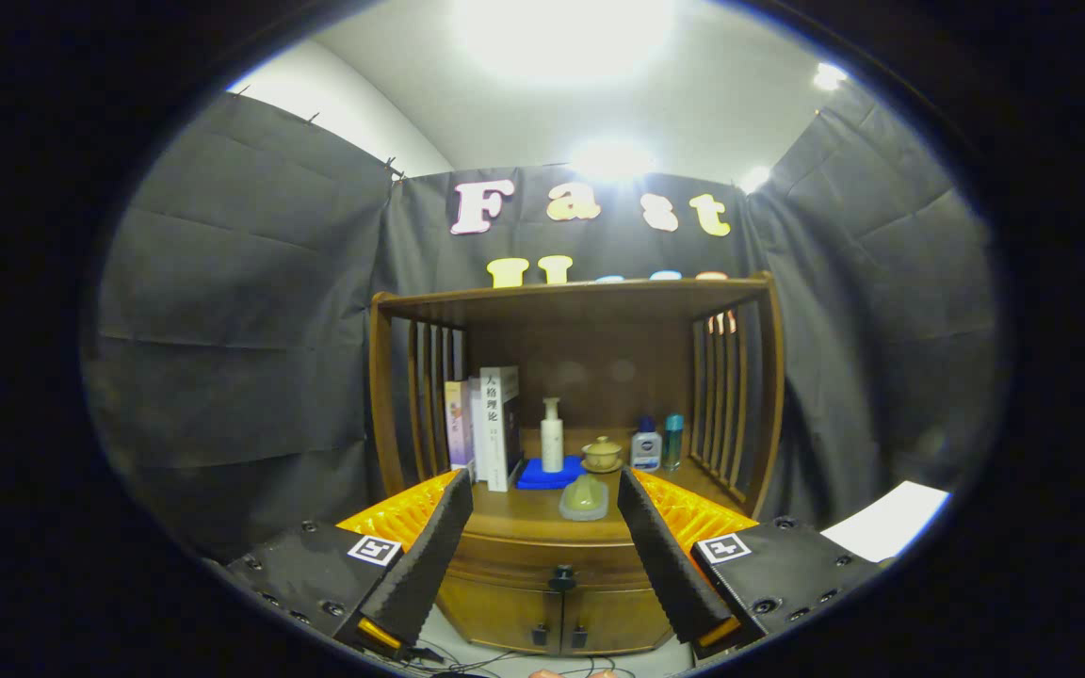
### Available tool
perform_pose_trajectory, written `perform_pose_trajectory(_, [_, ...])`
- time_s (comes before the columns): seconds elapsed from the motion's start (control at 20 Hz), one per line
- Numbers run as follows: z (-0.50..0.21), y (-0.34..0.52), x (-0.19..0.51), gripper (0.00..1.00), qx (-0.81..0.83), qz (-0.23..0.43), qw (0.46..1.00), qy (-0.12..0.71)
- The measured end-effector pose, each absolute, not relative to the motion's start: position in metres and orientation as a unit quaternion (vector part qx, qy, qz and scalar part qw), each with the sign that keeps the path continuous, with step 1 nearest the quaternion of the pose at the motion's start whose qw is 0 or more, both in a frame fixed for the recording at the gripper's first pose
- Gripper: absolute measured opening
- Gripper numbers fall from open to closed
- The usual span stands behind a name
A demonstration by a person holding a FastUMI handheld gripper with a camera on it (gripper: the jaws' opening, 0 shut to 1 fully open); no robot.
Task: Pull open the drawer, take out the items inside it, and place them on the countertop above the cabinet.
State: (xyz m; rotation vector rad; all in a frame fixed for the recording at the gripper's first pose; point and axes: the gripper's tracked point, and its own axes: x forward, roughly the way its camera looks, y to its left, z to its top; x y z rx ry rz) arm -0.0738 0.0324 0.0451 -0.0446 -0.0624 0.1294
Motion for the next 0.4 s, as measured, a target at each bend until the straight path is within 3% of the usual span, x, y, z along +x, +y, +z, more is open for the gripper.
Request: perform_pose_trajectory(0.4, [0.048, 0.021, -0.067, 0.98, 0.034, 0.060, 0.997, -0.028])
